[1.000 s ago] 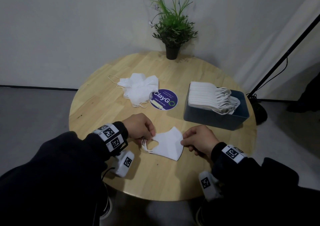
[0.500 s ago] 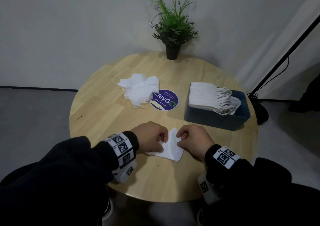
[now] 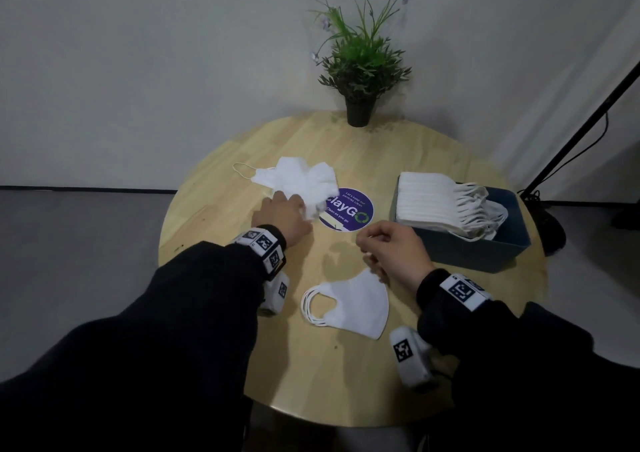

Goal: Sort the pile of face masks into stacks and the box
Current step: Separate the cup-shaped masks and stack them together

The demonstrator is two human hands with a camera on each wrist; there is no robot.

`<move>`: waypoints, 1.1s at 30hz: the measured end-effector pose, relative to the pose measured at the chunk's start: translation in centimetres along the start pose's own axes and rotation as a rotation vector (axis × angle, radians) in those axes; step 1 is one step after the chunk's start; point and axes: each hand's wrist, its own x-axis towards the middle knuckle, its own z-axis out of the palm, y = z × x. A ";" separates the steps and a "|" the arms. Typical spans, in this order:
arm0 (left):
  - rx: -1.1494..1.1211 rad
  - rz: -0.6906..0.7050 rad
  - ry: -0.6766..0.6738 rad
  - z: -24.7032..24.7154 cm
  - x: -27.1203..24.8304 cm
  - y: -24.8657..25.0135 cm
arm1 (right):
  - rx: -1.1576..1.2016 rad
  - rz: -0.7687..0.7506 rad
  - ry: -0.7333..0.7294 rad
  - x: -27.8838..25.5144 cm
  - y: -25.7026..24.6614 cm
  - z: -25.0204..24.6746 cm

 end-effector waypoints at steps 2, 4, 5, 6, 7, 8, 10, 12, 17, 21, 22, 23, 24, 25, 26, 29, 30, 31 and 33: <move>-0.025 0.056 -0.067 -0.4 -0.5 0.7 | 0.003 -0.003 0.003 0.3 0.1 0.4; -0.093 0.105 -0.175 -0.9 -1.1 1.2 | 0.009 0.020 -0.007 0.6 0.2 0.6; -0.177 0.126 -0.239 -1.5 -1.4 1.2 | 0.012 0.041 -0.023 0.7 0.4 0.6; -0.284 0.159 -0.296 -2.0 -1.8 1.2 | 0.010 0.063 -0.045 0.8 0.5 0.7; -0.391 0.204 -0.339 -2.7 -2.3 1.2 | 0.012 0.078 -0.066 0.8 0.7 0.8; -0.499 0.238 -0.363 -3.4 -2.8 1.2 | 0.027 0.088 -0.086 0.8 0.8 1.0; -0.694 0.243 -0.359 -4.6 -3.6 1.0 | 0.076 0.098 -0.101 0.7 0.8 1.3; -0.895 0.192 -0.301 -5.4 -4.1 0.6 | 0.093 0.094 -0.099 0.6 0.6 1.5; -0.976 -0.054 0.012 -6.9 -4.0 -1.8 | -0.124 0.042 -0.094 0.8 0.3 2.0; -0.520 -0.146 -0.232 -6.4 -3.0 -5.1 | -0.199 -0.001 -0.090 0.7 0.0 2.5; -0.418 -0.145 -0.209 -6.4 -2.5 -5.7 | -0.182 -0.013 -0.080 0.7 -0.2 2.6; -0.389 -0.123 -0.144 -6.4 -1.8 -6.1 | -0.149 -0.021 -0.066 0.7 -0.3 2.7; -0.422 -0.096 -0.077 -6.6 -1.2 -6.2 | -0.114 -0.028 -0.046 0.7 -0.4 2.8; -0.475 -0.076 -0.010 -6.7 -0.6 -6.2 | -0.089 -0.032 -0.021 0.8 -0.5 2.8; -0.505 -0.069 0.051 -6.7 -0.1 -6.0 | -0.073 -0.040 0.004 0.8 -0.5 2.8; -0.394 -0.084 0.044 -5.6 1.8 -5.2 | -0.042 -0.095 0.068 0.5 -0.8 2.4; -0.342 -0.087 0.007 -5.1 2.2 -4.9 | -0.037 -0.118 0.091 0.3 -1.0 2.2; -0.284 -0.088 -0.034 -4.7 2.6 -4.8 | -0.029 -0.140 0.110 0.1 -1.1 2.0; -0.088 -0.065 -0.085 -4.2 3.2 -4.5 | 0.003 -0.176 0.135 -0.3 -1.4 1.3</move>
